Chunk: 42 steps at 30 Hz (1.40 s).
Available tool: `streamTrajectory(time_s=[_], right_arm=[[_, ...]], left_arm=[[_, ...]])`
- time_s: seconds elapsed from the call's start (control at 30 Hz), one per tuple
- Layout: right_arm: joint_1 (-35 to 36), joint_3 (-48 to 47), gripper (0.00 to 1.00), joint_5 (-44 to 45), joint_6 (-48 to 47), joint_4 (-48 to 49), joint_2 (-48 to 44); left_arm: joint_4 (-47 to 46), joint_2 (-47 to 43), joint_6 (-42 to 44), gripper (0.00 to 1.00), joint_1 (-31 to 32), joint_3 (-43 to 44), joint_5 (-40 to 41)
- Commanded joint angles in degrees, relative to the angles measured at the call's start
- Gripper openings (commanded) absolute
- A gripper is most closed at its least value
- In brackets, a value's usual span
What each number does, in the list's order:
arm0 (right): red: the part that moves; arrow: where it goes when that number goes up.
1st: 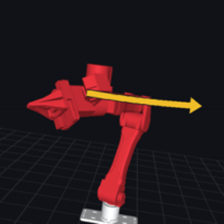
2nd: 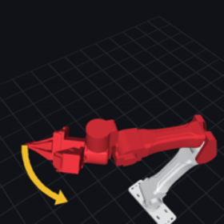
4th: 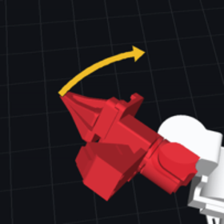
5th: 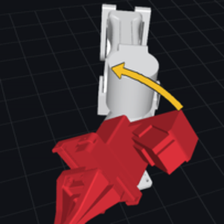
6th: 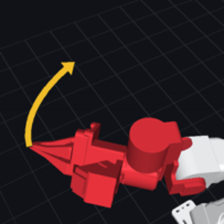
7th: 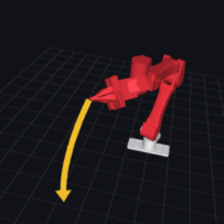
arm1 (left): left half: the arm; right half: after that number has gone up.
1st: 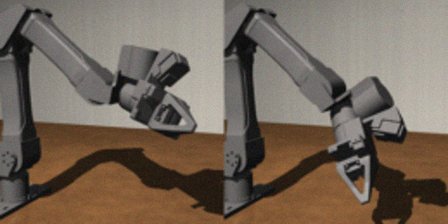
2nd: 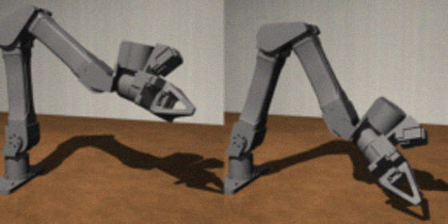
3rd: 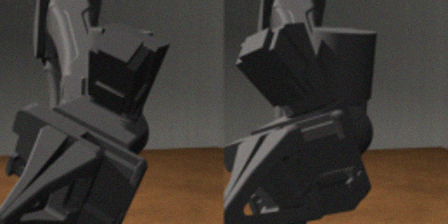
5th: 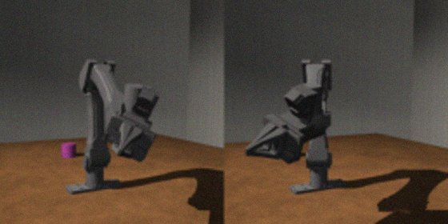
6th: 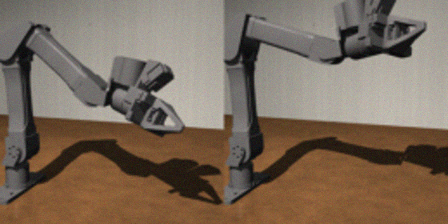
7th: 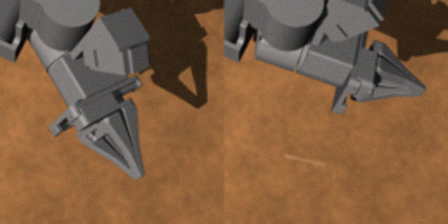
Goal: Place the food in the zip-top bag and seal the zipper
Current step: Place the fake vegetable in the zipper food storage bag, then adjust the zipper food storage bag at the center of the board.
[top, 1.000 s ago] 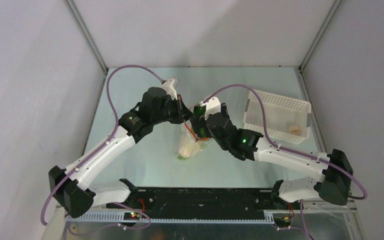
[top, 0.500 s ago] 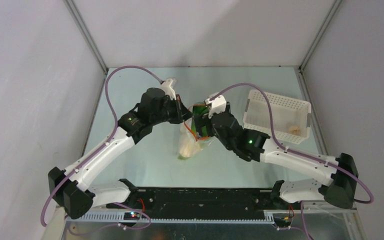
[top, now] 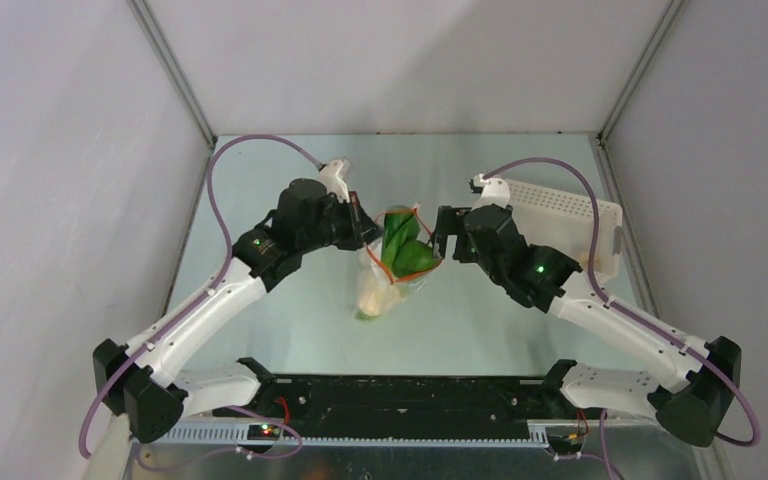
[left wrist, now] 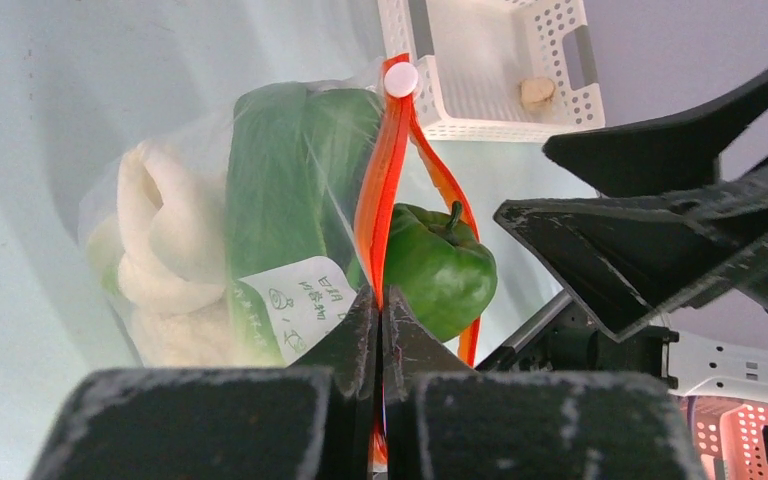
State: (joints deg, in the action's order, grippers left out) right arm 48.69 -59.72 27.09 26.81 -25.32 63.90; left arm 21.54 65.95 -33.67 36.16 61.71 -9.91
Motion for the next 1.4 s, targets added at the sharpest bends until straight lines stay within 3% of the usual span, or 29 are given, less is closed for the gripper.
streamTrajectory(time_s=[0.0, 0.23, 0.77, 0.83, 0.9, 0.97, 1.0, 1.37], right_arm=[[-2.65, 1.11, 0.95, -5.90, 4.11, -2.53, -1.36], [-4.24, 2.68, 0.84, -9.82, 4.41, -1.34, -0.31], [-5.10, 5.14, 0.49, -17.70, 4.73, 4.35, 2.61], [-4.90, 5.14, 0.40, -18.67, 4.82, 4.99, 3.07], [-4.69, 5.14, 0.26, -19.51, 4.75, 5.62, 3.18], [-4.38, 5.14, 0.04, -20.65, 4.14, 6.46, 2.97], [-4.12, 5.14, 0.01, -21.42, 3.96, 6.83, 2.65], [-3.35, -0.24, 0.00, -22.97, 0.09, 1.71, -1.21]], left_arm=[[-3.74, -2.37, -0.57, 0.00, -0.48, 0.01, -2.06], [-4.07, -2.42, 0.08, 0.00, -0.59, -0.25, -3.20], [-4.84, -2.73, 0.60, 0.00, -0.81, -0.57, -4.83], [-4.80, -2.82, 0.62, 0.00, -0.82, -0.68, -4.71], [-4.75, -2.87, 0.62, 0.00, -1.00, -0.71, -4.45], [-4.77, -2.74, 0.62, 0.00, -1.01, -0.69, -4.30], [-4.69, -2.58, 0.62, 0.00, -1.01, -0.67, -3.88], [1.06, 0.29, 4.66, 0.00, -1.09, 3.62, 2.65]])
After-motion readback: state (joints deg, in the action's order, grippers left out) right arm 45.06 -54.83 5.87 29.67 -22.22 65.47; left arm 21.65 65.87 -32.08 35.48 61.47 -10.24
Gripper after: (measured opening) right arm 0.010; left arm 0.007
